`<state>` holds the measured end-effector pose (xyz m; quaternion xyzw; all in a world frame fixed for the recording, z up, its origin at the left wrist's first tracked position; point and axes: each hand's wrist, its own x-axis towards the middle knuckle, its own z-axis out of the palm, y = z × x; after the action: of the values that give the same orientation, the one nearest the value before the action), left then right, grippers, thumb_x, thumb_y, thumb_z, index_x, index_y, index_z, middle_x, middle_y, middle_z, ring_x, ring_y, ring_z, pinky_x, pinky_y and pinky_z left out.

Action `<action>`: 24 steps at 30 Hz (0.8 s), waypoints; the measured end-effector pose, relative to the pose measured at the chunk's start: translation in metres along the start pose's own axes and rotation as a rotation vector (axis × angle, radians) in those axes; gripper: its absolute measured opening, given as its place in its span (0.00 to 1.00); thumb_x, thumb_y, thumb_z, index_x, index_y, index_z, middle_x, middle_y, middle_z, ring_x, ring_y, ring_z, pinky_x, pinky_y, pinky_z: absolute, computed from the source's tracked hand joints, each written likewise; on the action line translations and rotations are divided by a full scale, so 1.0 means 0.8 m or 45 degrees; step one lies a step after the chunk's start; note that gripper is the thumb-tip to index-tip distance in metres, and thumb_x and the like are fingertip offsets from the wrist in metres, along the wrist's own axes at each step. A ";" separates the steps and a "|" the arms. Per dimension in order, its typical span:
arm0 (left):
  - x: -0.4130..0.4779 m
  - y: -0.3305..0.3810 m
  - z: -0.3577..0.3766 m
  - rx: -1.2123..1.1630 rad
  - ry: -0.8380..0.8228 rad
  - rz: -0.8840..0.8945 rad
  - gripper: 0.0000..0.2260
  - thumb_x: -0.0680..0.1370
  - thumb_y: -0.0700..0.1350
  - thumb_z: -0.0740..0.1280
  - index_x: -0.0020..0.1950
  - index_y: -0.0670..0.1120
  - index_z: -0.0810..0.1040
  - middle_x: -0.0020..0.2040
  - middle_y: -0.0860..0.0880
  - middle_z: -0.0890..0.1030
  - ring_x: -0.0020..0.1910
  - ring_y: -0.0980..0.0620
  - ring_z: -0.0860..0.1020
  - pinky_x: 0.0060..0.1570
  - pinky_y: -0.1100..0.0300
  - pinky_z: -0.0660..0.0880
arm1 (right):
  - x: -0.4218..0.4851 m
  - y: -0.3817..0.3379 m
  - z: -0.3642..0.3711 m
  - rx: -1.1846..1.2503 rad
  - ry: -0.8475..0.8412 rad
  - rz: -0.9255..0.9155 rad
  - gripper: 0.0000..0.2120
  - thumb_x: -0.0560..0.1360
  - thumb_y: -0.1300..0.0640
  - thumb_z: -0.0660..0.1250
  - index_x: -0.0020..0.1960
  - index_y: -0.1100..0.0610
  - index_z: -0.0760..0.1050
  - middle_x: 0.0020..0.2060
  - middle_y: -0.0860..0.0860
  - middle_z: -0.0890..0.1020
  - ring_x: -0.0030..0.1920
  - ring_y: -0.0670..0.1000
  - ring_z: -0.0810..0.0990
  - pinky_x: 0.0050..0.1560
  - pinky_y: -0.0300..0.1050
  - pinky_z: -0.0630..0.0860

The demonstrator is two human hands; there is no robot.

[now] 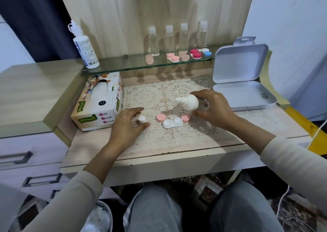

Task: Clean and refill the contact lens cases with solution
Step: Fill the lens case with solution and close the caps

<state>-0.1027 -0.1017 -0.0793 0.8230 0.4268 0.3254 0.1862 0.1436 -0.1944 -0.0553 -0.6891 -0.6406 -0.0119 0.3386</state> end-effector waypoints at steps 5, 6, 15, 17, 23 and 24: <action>-0.006 0.022 0.011 0.146 0.189 0.224 0.14 0.69 0.51 0.72 0.49 0.45 0.83 0.42 0.48 0.78 0.47 0.48 0.72 0.48 0.58 0.66 | 0.000 0.009 0.004 -0.097 0.000 -0.053 0.24 0.64 0.62 0.75 0.59 0.58 0.77 0.51 0.56 0.81 0.49 0.59 0.75 0.46 0.45 0.66; -0.008 0.028 0.015 0.131 0.145 0.244 0.14 0.68 0.52 0.72 0.48 0.45 0.83 0.41 0.49 0.78 0.45 0.49 0.72 0.46 0.57 0.66 | 0.001 0.011 0.005 -0.118 -0.003 -0.077 0.24 0.64 0.62 0.75 0.59 0.59 0.77 0.51 0.56 0.81 0.48 0.60 0.75 0.47 0.47 0.68; -0.015 0.039 0.043 0.207 -0.006 0.137 0.17 0.69 0.55 0.72 0.53 0.48 0.82 0.45 0.49 0.79 0.48 0.50 0.71 0.46 0.56 0.65 | 0.003 0.005 0.011 -0.331 -0.027 -0.327 0.23 0.64 0.57 0.76 0.57 0.60 0.78 0.50 0.57 0.81 0.50 0.62 0.74 0.54 0.60 0.66; -0.015 0.038 0.045 0.212 0.009 0.132 0.17 0.69 0.55 0.72 0.53 0.48 0.82 0.45 0.49 0.80 0.48 0.49 0.72 0.47 0.55 0.66 | 0.005 0.005 0.012 -0.360 -0.032 -0.360 0.23 0.64 0.57 0.76 0.57 0.60 0.78 0.50 0.57 0.80 0.50 0.63 0.74 0.55 0.62 0.65; -0.017 0.038 0.049 0.158 0.037 0.144 0.14 0.70 0.51 0.73 0.52 0.46 0.83 0.44 0.48 0.80 0.47 0.48 0.72 0.46 0.55 0.67 | 0.009 0.007 0.018 -0.471 -0.048 -0.453 0.26 0.58 0.65 0.77 0.55 0.59 0.79 0.48 0.56 0.81 0.48 0.63 0.76 0.53 0.68 0.68; -0.018 0.038 0.049 0.152 0.042 0.147 0.14 0.70 0.51 0.73 0.52 0.46 0.83 0.44 0.48 0.80 0.47 0.48 0.72 0.46 0.55 0.68 | 0.010 0.005 0.017 -0.481 -0.043 -0.465 0.26 0.58 0.66 0.76 0.55 0.60 0.79 0.48 0.56 0.81 0.48 0.64 0.76 0.53 0.68 0.67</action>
<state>-0.0639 -0.1315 -0.0954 0.8504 0.4003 0.3230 0.1109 0.1432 -0.1804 -0.0643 -0.6132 -0.7463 -0.1808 0.1854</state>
